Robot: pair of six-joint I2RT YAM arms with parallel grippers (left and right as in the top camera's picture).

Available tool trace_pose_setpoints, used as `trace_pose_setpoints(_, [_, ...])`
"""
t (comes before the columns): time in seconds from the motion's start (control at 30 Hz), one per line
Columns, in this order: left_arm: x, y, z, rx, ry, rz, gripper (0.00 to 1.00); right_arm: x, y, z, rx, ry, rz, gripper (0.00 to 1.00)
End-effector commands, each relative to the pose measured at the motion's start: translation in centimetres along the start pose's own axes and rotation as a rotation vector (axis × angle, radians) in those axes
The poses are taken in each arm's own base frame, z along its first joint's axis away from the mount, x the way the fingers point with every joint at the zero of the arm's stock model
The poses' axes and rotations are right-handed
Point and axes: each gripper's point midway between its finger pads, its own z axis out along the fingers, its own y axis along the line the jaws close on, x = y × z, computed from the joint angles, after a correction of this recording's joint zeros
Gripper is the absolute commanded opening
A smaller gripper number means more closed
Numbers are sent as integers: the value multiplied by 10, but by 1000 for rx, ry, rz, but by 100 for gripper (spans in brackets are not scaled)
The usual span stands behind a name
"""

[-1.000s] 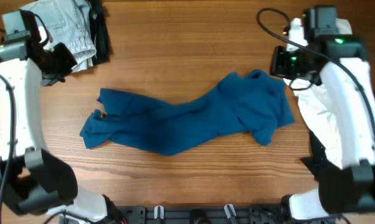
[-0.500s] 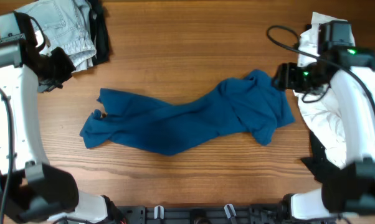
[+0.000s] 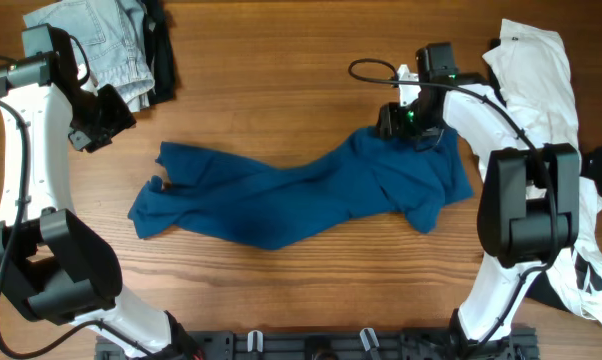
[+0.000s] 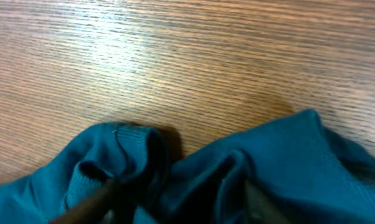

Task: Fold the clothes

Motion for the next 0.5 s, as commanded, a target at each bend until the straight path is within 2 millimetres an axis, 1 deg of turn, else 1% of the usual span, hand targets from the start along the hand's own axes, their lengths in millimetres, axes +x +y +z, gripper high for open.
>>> trace_pose_setpoints(0.0, [-2,1,0,-2,-2,4,50,-11,-3,-8,23,-19,29,28])
trace_pose_setpoints(0.03, [-2,1,0,-2,-2,4,50,-14,-2,-13,23,-28,27,13])
trace_pose_setpoints(0.07, [-2,1,0,-2,-3,4,50,-20,2,-26,23,-43,25,4])
trace_pose_setpoints(0.1, [-2,1,0,-2,-3,4,49,-23,3,-36,23,-54,26,4])
trace_pose_setpoints(0.13, [-3,4,-1,-18,-8,4,45,-29,6,-63,24,-83,28,4])
trace_pose_setpoints(0.17, [-5,10,-6,-55,-31,4,41,-28,10,-107,28,-116,41,4])
trace_pose_setpoints(0.2, [-5,15,-18,-81,-55,5,40,-21,10,-137,32,-130,68,4])
trace_pose_setpoints(0.23, [-5,16,-28,-87,-73,5,40,-11,10,-159,35,-132,90,5])
trace_pose_setpoints(0.27, [-4,15,-39,-79,-95,6,40,8,12,-178,36,-109,108,4])
trace_pose_setpoints(0.3, [0,12,-55,-58,-121,8,45,36,14,-198,40,-58,156,4])
trace_pose_setpoints(0.33, [7,9,-64,-41,-124,13,51,60,17,-210,45,-3,215,4])
trace_pose_setpoints(0.37, [13,8,-68,-35,-114,16,59,80,21,-218,47,45,252,4])
trace_pose_setpoints(0.4, [20,9,-69,-37,-93,13,60,95,24,-225,51,83,274,4])
trace_pose_setpoints(0.43, [29,9,-68,-34,-52,9,61,110,22,-233,84,110,320,4])
trace_pose_setpoints(0.47, [34,9,-67,-27,-26,7,61,115,20,-236,104,118,339,4])
